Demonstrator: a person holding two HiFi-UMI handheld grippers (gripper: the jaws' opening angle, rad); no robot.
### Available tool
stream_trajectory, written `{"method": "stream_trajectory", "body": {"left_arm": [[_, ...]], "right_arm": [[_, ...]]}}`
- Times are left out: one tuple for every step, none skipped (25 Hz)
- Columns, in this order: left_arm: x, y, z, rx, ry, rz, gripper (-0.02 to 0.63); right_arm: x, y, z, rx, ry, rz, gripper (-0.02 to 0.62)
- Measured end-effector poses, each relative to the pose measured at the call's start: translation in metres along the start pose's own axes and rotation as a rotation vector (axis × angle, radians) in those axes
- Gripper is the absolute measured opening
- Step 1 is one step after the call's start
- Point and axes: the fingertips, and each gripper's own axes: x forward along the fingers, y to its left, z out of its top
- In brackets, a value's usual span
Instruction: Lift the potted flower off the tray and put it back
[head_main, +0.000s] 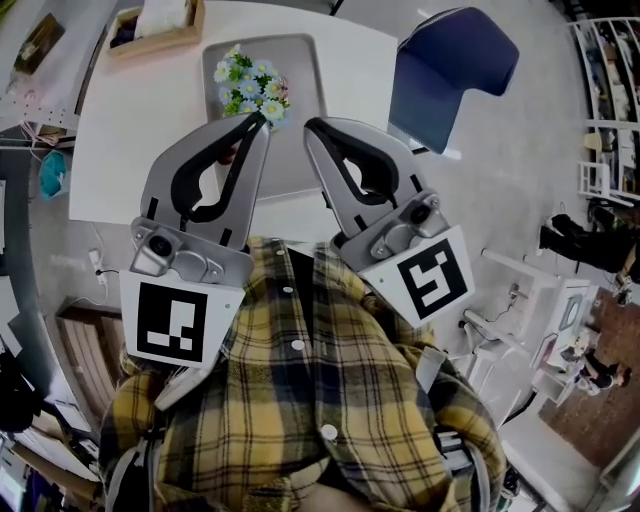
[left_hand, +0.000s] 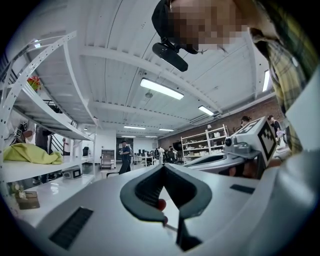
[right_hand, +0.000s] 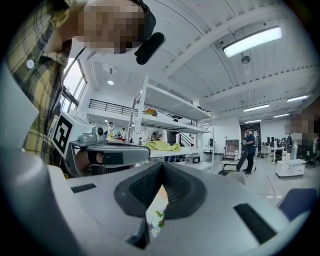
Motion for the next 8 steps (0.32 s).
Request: {"method": "stream_trajectory", "body": {"left_arm": [[-0.0007,0.0006,0.0003,0.001,0.001,0.004,0.008],[-0.0013,0.0009,0.0008,0.002,0.001,0.008,0.008],[-0.0018,0.0013,0.0014,0.003,0.002,0.011,0.008],[-0.0024,0.0017,0.0020,0.003,0.003,0.014,0.008],[-0.0030,0.0024,0.0025,0.004,0.004,0.018,0.008],[-0.0036,0.0032,0.0029,0.004,0.005,0.021,0.008],[-0.0042,0.0040,0.0034,0.004,0.007,0.024,0.008],[-0.0047,0.0048,0.0038,0.004,0.008,0.027,0.008]], "right_arm": [[0.0002,0.0002,0.0002,-0.001,0.000,0.002,-0.003],[0.0003,0.0003,0.0007,-0.002,0.001,0.004,-0.002],[0.0005,0.0005,0.0014,-0.004,0.001,0.006,-0.002],[0.0009,0.0008,0.0022,-0.006,0.001,0.008,-0.002],[0.0014,0.0011,0.0030,-0.009,0.001,0.011,-0.002],[0.0020,0.0016,0.0037,-0.010,0.001,0.014,-0.002],[0.0027,0.0021,0.0044,-0.012,0.001,0.017,-0.002],[0.0034,0.0026,0.0051,-0.013,0.001,0.021,-0.002]]}}
